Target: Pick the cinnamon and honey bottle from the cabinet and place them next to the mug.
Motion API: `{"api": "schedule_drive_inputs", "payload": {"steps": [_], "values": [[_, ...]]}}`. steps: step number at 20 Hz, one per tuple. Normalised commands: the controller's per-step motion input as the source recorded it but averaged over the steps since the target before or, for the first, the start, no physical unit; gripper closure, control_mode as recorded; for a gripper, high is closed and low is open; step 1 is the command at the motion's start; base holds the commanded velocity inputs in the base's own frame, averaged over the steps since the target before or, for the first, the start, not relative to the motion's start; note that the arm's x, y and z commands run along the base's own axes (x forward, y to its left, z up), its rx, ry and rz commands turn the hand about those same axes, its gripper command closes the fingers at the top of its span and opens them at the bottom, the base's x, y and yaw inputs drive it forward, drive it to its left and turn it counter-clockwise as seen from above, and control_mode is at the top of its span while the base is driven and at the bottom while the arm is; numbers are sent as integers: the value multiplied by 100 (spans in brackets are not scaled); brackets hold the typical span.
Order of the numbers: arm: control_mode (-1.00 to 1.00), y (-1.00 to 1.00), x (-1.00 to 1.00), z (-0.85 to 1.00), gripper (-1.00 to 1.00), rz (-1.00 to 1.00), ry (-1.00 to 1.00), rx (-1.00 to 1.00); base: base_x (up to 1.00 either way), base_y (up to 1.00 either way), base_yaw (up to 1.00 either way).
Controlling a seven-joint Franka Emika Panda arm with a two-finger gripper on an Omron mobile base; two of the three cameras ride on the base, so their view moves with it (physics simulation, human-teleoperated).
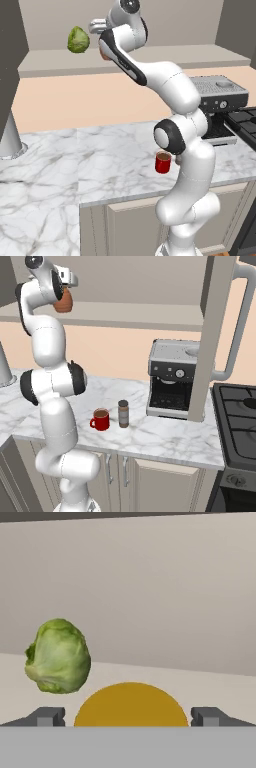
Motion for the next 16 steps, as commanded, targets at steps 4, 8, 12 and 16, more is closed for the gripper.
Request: {"api": "schedule_drive_inputs", "payload": {"steps": [4,8,12,16], "values": [[-100,0,0,0,-100,0,0,0,0,0,0],[-100,0,-3,-2,-100,0,0,0,0,0,0],[-100,0,-4,-26,-100,0,0,0,0,0,0],[-100,0,0,-32,-100,0,0,0,0,0,0]]}}
